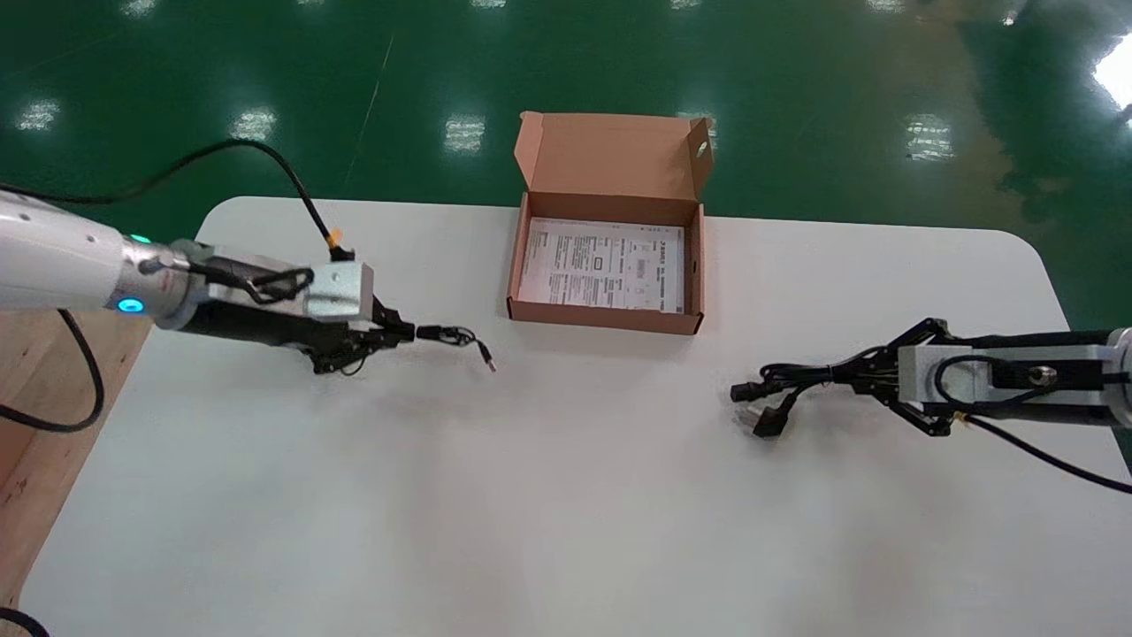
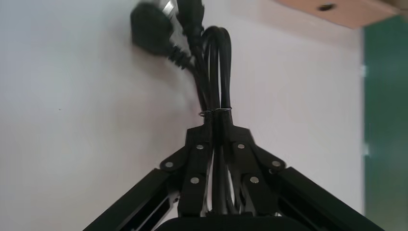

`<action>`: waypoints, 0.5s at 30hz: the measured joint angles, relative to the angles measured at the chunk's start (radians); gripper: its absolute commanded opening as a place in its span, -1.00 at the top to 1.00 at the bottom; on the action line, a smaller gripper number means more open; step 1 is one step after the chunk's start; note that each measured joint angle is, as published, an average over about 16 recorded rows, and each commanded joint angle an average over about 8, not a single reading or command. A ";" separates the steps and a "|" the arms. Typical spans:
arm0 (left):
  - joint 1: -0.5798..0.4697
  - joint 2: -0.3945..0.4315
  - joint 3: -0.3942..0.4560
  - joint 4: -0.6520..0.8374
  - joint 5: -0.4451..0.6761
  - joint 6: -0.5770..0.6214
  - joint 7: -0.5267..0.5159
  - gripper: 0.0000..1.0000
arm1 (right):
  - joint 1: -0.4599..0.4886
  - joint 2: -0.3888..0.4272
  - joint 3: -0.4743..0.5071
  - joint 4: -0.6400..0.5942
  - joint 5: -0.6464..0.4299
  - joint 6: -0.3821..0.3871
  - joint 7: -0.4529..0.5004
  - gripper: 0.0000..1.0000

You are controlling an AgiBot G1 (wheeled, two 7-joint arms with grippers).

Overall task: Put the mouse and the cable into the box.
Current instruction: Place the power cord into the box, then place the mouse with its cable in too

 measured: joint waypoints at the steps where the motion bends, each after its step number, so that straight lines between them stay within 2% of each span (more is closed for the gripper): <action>1: -0.014 -0.008 -0.004 -0.009 -0.004 0.005 -0.008 1.00 | 0.010 0.000 0.003 0.005 0.004 -0.003 0.010 1.00; 8: -0.117 -0.072 -0.031 -0.115 -0.032 0.006 -0.058 1.00 | 0.086 -0.041 0.026 0.050 0.036 0.005 0.118 1.00; 15: -0.171 -0.109 -0.095 -0.279 -0.106 -0.071 -0.088 1.00 | 0.116 -0.158 0.033 0.101 0.046 0.090 0.230 1.00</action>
